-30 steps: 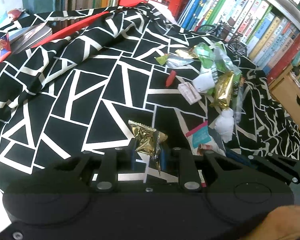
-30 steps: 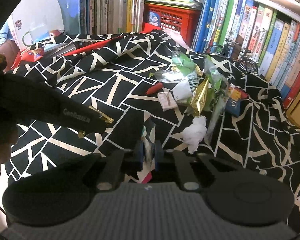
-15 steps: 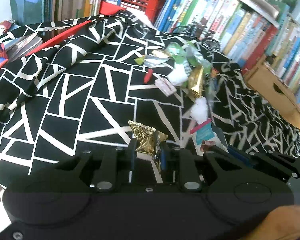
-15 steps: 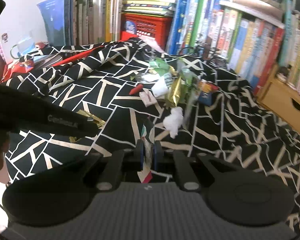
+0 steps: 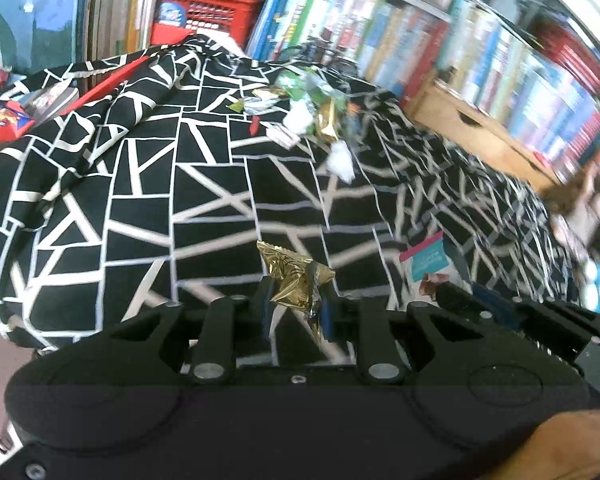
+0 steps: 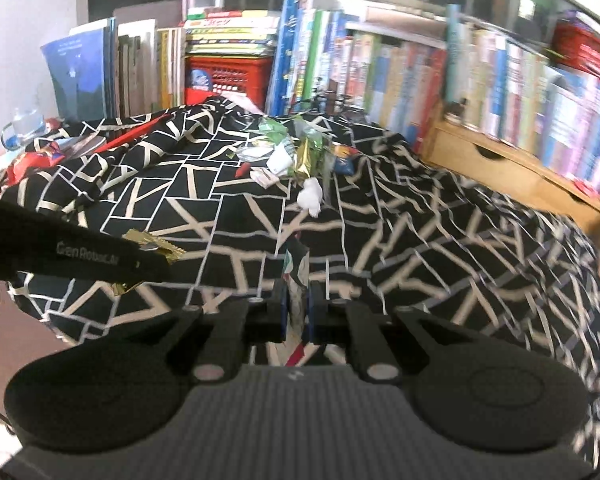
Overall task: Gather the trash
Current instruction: 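Carry the gold wrapper and RICE packet to the black trash bag and release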
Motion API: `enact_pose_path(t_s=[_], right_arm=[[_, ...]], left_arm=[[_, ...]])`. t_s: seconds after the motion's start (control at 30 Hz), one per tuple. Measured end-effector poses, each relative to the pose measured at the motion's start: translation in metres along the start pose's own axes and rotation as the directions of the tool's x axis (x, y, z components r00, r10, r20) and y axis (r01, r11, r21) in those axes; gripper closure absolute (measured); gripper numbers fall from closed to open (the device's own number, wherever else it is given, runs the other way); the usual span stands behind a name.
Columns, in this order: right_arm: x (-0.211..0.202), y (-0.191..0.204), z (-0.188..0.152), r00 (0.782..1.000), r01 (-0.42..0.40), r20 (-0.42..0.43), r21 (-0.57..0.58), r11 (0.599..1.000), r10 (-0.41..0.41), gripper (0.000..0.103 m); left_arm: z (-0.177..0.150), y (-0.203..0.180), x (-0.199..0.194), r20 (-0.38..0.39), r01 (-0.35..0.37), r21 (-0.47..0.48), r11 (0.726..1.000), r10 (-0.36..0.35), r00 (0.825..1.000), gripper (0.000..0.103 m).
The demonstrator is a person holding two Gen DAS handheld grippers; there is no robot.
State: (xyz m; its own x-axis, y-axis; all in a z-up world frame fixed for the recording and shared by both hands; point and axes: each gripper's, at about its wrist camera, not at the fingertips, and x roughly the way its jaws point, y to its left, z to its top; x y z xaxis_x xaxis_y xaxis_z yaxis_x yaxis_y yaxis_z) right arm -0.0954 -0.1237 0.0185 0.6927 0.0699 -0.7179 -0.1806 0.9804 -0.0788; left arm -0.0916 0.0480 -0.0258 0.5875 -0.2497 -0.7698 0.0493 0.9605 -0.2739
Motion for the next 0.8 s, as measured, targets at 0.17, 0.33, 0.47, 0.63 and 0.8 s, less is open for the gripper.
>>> enact_pose_path(t_s=[0.17,0.33,0.47,0.63,0.8], right_arm=[[-0.045,0.026,-0.029,0.999,0.034,-0.009,0.062,0.998,-0.033,0.090],[-0.079,0.042,-0.056,0.999,0.028,-0.024,0.065,0.997,-0.027,0.090],[-0.096,0.048,-0.072,1.000,-0.003,-0.029,0.078,0.997,0.006,0.090],[-0.111,0.061,-0.098,0.998,-0.059,-0.031,0.077,0.995,0.061,0.090],[-0.120,0.078,-0.122,0.992,-0.102,-0.067,0.089,0.991,0.108,0.090]], left_arm=[[-0.034,0.011,-0.037,-0.022,0.022,0.062,0.998,-0.020,1.000,0.082],[-0.071,0.021,-0.065,-0.041,0.019,0.055,0.998,-0.017,0.999,0.082],[-0.099,0.028,-0.086,-0.036,-0.006,0.034,0.999,0.007,0.999,0.082],[-0.137,0.044,-0.107,-0.028,-0.053,0.010,0.999,0.054,0.998,0.082],[-0.172,0.068,-0.123,-0.057,-0.098,-0.040,0.994,0.096,0.994,0.082]])
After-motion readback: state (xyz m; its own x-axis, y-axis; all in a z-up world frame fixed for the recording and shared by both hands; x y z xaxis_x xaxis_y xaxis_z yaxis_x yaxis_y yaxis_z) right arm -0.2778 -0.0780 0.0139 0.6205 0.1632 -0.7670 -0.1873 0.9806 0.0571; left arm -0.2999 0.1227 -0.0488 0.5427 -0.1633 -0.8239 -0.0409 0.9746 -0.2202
